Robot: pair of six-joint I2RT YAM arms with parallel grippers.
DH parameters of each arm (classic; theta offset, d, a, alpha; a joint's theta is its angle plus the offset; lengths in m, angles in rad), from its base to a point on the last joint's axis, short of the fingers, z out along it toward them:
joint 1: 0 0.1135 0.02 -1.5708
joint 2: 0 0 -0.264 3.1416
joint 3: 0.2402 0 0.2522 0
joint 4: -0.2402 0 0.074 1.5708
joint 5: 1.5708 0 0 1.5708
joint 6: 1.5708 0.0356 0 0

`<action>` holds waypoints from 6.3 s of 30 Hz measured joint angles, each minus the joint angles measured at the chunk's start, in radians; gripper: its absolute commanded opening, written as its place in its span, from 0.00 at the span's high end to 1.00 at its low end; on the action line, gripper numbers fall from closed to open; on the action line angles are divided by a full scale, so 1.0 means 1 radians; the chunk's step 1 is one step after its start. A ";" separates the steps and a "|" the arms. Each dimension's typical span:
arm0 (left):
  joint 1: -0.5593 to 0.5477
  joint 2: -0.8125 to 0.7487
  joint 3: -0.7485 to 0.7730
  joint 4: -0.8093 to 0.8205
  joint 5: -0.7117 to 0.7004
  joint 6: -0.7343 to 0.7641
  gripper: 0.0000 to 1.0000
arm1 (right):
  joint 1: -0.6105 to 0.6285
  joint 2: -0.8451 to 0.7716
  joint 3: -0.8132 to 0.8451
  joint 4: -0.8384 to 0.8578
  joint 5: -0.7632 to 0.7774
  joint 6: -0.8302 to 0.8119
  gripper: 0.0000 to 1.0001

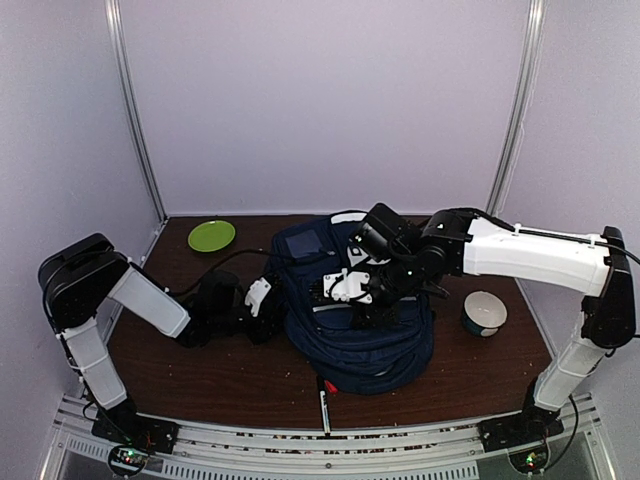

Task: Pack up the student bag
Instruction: Zip the largest pocket of the bag in the student bag, then grab the largest pocket of the student bag, then hold the student bag at the center of the board, then zip the student bag into the largest pocket of the bag.

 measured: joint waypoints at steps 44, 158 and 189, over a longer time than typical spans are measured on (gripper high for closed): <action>-0.114 -0.436 -0.143 -0.515 -0.050 -0.308 1.00 | 0.007 0.226 0.113 0.132 -0.014 0.210 0.57; -0.747 -0.157 0.302 -0.354 -0.691 0.408 0.04 | -0.054 -0.318 -0.452 0.043 -0.153 0.277 1.00; -0.758 -0.171 0.281 -0.404 -0.806 0.517 1.00 | -0.298 -0.360 -0.422 -0.038 -0.268 0.127 1.00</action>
